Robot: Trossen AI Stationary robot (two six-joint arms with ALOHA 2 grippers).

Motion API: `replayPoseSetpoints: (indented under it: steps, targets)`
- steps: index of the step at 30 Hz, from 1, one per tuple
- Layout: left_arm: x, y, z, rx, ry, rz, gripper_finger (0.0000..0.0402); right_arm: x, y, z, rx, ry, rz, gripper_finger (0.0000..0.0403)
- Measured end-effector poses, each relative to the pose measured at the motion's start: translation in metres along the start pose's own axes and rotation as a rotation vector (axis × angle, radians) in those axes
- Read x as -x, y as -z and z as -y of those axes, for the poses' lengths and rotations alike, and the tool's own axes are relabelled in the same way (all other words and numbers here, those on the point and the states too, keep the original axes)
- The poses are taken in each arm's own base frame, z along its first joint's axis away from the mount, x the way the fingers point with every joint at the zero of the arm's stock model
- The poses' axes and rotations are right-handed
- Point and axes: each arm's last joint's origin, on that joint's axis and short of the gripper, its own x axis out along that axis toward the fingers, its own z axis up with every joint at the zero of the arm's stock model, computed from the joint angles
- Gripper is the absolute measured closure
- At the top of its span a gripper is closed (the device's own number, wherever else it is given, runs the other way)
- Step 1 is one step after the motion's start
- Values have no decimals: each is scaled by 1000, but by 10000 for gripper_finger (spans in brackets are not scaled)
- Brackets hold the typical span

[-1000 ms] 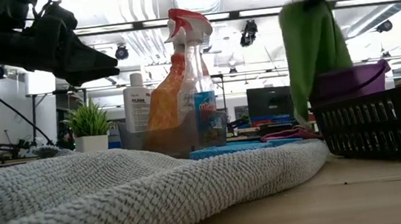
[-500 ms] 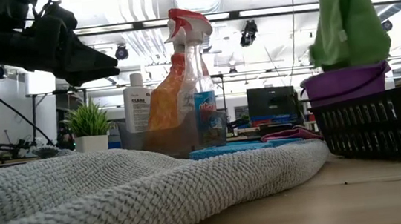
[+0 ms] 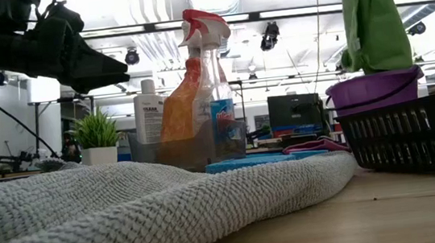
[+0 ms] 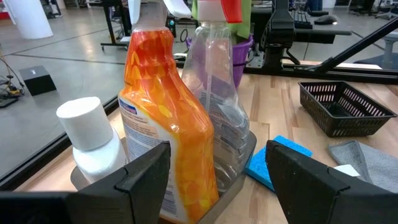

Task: Pick & Place Kitchen Items
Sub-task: Put the green microfiber towel into the purple bucket

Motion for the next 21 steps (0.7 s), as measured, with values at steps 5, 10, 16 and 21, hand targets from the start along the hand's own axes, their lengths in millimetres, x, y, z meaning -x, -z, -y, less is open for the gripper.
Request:
replayPoseSetpoints:
  steps: [5, 10, 16, 21]
  targets:
    - [0, 0, 0, 0, 0, 0, 138, -1, -1, -4, 29, -18, -8, 385]
    - [0, 0, 0, 0, 0, 0, 138, -4, 3, -3, -1, -88, -47, 385]
    - [0, 0, 0, 0, 0, 0, 138, -14, 19, 3, -122, -196, -180, 385]
    - [0, 0, 0, 0, 0, 0, 138, -19, 28, 9, -189, -265, -251, 385]
